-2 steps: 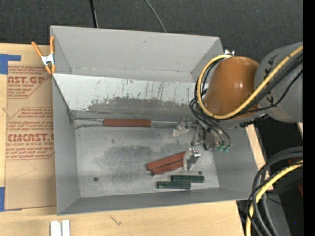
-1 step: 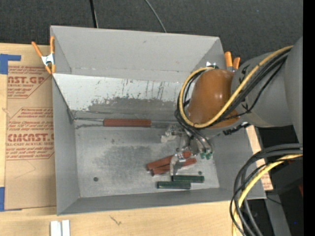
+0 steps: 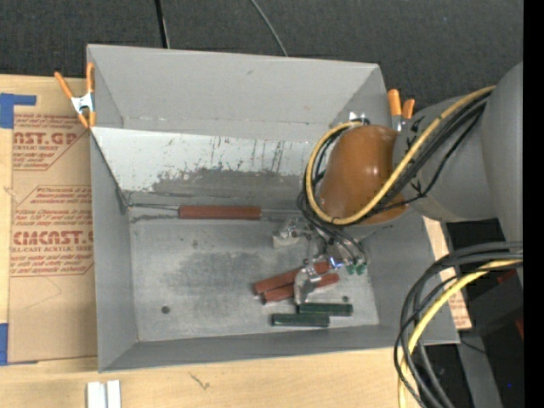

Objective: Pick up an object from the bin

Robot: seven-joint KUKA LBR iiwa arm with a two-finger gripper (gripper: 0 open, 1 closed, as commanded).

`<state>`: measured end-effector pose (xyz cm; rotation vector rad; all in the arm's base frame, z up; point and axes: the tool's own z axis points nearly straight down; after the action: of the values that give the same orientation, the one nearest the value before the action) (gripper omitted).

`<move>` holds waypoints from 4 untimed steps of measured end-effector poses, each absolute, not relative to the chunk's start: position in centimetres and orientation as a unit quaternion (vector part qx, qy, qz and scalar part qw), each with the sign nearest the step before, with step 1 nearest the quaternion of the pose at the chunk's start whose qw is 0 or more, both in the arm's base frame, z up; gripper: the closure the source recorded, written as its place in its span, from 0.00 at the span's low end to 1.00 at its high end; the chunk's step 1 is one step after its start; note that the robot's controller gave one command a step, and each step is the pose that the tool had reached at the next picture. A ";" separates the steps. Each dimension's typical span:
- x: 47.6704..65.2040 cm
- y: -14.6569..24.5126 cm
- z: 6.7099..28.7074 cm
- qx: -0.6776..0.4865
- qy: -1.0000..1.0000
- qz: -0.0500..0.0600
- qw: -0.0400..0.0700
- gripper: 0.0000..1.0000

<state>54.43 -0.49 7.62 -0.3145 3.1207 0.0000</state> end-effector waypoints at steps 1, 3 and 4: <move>55.7 -0.7 7.7 0.014 1.000 0.003 0.006 1.00; 55.6 -0.6 7.9 0.014 1.000 0.002 0.005 1.00; 55.4 -0.7 8.9 0.014 1.000 0.001 0.001 1.00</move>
Offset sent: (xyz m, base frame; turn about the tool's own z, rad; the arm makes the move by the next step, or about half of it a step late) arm 0.0000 0.0000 0.0000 0.0000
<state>55.45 -0.69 8.93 0.0453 3.1389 0.0045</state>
